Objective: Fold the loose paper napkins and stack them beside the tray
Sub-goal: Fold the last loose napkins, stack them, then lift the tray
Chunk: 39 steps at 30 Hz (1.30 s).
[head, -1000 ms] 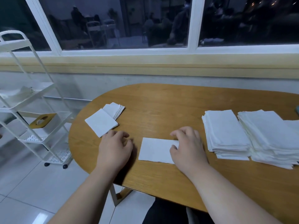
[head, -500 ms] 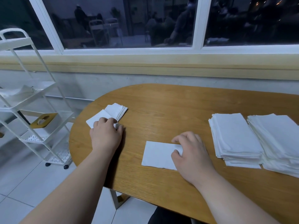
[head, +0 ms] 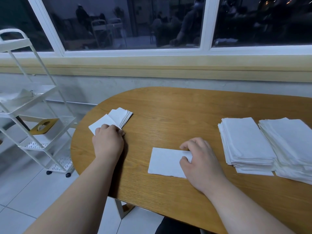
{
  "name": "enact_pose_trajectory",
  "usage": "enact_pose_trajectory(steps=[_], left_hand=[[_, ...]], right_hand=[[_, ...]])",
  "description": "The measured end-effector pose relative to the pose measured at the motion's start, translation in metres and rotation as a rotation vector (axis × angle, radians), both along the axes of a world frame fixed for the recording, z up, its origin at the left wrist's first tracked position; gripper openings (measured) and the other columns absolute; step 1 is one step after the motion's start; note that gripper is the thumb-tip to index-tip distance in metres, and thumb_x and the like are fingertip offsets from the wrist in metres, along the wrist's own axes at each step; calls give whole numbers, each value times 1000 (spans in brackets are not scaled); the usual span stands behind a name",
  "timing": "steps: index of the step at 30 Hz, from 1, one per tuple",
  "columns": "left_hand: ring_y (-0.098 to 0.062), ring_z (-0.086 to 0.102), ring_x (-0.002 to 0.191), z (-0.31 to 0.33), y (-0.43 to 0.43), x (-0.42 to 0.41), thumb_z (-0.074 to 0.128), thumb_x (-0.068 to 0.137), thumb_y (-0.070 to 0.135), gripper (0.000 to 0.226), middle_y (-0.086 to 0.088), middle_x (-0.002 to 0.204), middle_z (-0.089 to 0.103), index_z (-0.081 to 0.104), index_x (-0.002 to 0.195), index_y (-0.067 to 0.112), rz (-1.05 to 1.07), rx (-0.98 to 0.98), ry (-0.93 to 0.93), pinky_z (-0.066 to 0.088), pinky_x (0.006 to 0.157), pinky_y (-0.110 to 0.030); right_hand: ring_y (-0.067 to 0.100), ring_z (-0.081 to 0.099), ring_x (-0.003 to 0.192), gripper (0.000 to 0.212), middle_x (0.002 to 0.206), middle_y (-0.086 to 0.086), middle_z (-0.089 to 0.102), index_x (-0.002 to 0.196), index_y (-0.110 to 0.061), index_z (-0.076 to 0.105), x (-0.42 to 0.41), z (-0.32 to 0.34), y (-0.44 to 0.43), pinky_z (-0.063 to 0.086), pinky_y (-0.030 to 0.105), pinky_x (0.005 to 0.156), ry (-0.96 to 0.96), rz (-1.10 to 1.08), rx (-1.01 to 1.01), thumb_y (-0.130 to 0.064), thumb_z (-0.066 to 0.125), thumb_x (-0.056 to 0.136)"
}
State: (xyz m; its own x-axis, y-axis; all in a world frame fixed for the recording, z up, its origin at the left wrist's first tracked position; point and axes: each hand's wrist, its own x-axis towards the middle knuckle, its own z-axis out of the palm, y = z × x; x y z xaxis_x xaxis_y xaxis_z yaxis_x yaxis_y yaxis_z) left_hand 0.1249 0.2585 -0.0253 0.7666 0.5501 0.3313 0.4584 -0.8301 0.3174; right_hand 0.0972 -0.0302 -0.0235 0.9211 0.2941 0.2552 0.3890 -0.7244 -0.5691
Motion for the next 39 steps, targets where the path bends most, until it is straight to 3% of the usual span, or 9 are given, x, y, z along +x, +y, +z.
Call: enact_pose_trajectory(steps=[9, 14, 18, 24, 26, 29, 31, 36, 39], left_hand=[[-22, 55, 105, 17, -11, -19, 57, 99, 25, 16, 2, 104, 60, 61, 83, 25, -118, -364, -316, 37, 85, -31], [1, 54, 64, 46, -50, -47, 57, 100, 27, 15, 11, 78, 65, 63, 86, 22, -252, -673, -429, 39, 60, -15], [-15, 48, 67, 60, -75, -60, 59, 100, 29, 25, 3, 73, 59, 63, 76, 26, -492, -999, -405, 39, 62, -32], [-13, 48, 60, 63, -100, -67, 61, 88, 30, 16, -2, 71, 54, 58, 74, 23, -743, -1466, -164, 38, 51, -24], [-15, 52, 60, 60, -102, -67, 62, 91, 29, 18, -3, 72, 57, 57, 76, 20, -719, -1483, -116, 42, 51, -25], [-17, 55, 60, 57, -104, -68, 57, 101, 23, 22, -5, 73, 61, 59, 80, 17, -584, -1490, -110, 44, 51, -27], [-15, 60, 61, 58, -107, -69, 53, 103, 23, 22, -5, 76, 65, 62, 84, 15, -496, -1446, -121, 47, 51, -25], [-11, 63, 83, 48, -103, -67, 58, 95, 49, 29, 6, 93, 72, 72, 96, 24, -487, -1186, -136, 46, 75, -29], [-9, 61, 71, 42, -102, -64, 69, 91, 33, 12, -1, 83, 73, 73, 83, 26, -502, -976, -101, 46, 71, -29]], right_hand=[[4, 39, 118, 26, 116, -17, 46, 115, -27, 58, -2, 3, 0, 38, 27, 104, 13, 5, 16, -20, 54, 91], [4, 38, 119, 29, 118, -16, 47, 120, -25, 58, -4, 6, -1, 37, 29, 107, 10, 4, 47, -20, 55, 91], [2, 36, 128, 44, 130, -17, 46, 133, -25, 52, -5, 6, -3, 34, 31, 113, -7, 0, 157, -23, 61, 91], [-1, 36, 138, 71, 145, -24, 43, 152, -44, 25, -7, 5, -12, 32, 29, 111, 146, 70, 443, -52, 53, 88], [5, 54, 120, 62, 121, -23, 59, 143, -51, 34, -7, 4, -13, 44, 33, 98, 184, 75, 503, -53, 55, 85], [10, 59, 80, 36, 83, -8, 57, 117, -45, 56, -8, 7, -12, 49, 28, 76, 168, 51, 544, -21, 63, 91], [15, 57, 73, 36, 79, -2, 56, 108, -40, 60, -9, 9, -11, 46, 23, 68, 188, 25, 586, -8, 62, 92], [19, 57, 73, 34, 79, 2, 57, 106, -39, 61, -6, 9, -9, 46, 27, 65, 230, -25, 600, -10, 64, 89], [18, 58, 73, 33, 80, 2, 57, 106, -40, 60, -4, 10, -9, 46, 22, 64, 227, -58, 629, -13, 66, 89]])
